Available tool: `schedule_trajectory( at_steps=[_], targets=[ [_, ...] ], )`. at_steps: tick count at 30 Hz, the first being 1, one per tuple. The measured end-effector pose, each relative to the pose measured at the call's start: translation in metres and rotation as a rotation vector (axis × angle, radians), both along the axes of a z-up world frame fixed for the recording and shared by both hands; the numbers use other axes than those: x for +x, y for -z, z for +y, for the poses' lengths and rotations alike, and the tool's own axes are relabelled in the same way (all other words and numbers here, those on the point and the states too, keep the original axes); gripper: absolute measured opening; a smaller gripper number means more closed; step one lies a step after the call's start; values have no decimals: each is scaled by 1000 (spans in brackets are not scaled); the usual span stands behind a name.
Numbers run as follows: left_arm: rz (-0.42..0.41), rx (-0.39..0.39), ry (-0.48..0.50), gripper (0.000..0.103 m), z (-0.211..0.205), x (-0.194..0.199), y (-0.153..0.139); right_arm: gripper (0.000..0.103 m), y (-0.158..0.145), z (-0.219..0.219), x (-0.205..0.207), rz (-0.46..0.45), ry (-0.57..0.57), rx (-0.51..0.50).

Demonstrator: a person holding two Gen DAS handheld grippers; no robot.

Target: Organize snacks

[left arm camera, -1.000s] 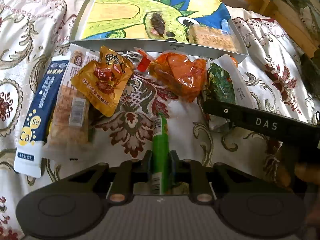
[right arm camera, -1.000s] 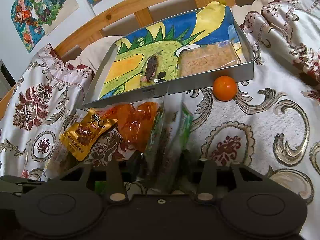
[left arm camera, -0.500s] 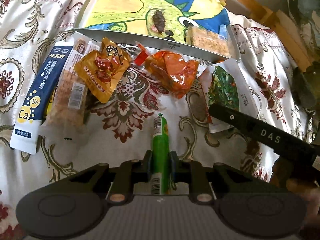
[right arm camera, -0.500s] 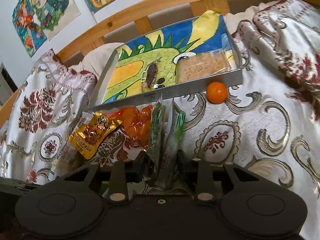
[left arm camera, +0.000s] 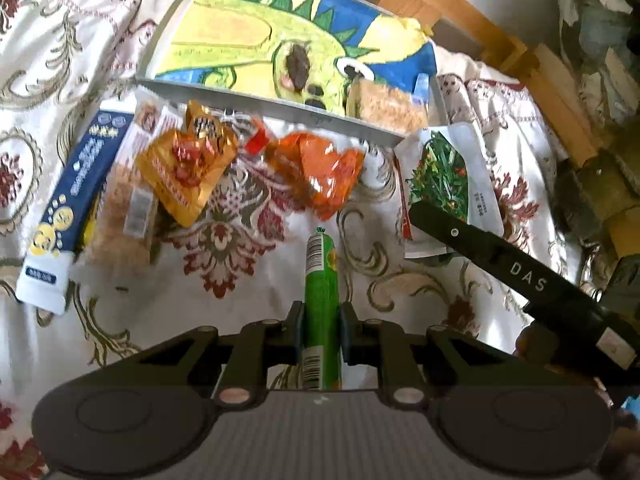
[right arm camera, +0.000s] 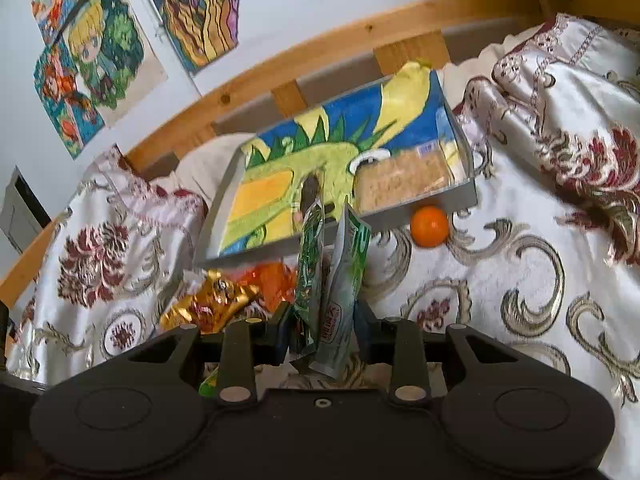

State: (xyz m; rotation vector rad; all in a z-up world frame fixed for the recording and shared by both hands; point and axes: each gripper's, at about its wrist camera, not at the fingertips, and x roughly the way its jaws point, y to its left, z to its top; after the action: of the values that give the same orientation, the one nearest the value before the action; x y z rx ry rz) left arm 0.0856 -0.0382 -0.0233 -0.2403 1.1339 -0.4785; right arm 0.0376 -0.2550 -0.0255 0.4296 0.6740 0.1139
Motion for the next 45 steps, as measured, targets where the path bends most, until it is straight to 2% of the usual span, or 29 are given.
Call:
schedule_trajectory(
  at_steps=[4,11,15,19,24,28,31,34,38,40,45],
  targets=[
    [-42,-12,-16,19,1,8,-14,35,-7,-7,4,-45,19,13],
    [-100,-92,-67,19,2,29,-35,35,-13,-13,16,-116,30,10],
    [-159,-73,-87,19,-1,52,-44,35,-8,-13,38,-180,20,33],
    [-186,-75,-142,19,3,85,-45,35,2,-12,63,-200,0,19],
    [-211,-85,-270,19,4,138,-41,35,9,-11,99,-213,-4,0],
    [-245,-55,-338,19,-2,179,-31,35,17,-12,122,-227,-18,-43],
    [-257,-44,-344,19,-7,203,-16,35,29,-13,138,-220,-36,-46],
    [-260,-33,-319,19,-14,217,-2,35,40,-15,153,-191,-41,-1],
    [-287,7,-279,19,-24,223,13,35,47,-13,164,-165,-53,3],
    [-293,14,-281,19,-27,226,18,35,50,-14,168,-147,-60,17],
    [-315,46,-298,19,-30,230,26,38,50,-6,172,-134,-81,-26]
  ],
)
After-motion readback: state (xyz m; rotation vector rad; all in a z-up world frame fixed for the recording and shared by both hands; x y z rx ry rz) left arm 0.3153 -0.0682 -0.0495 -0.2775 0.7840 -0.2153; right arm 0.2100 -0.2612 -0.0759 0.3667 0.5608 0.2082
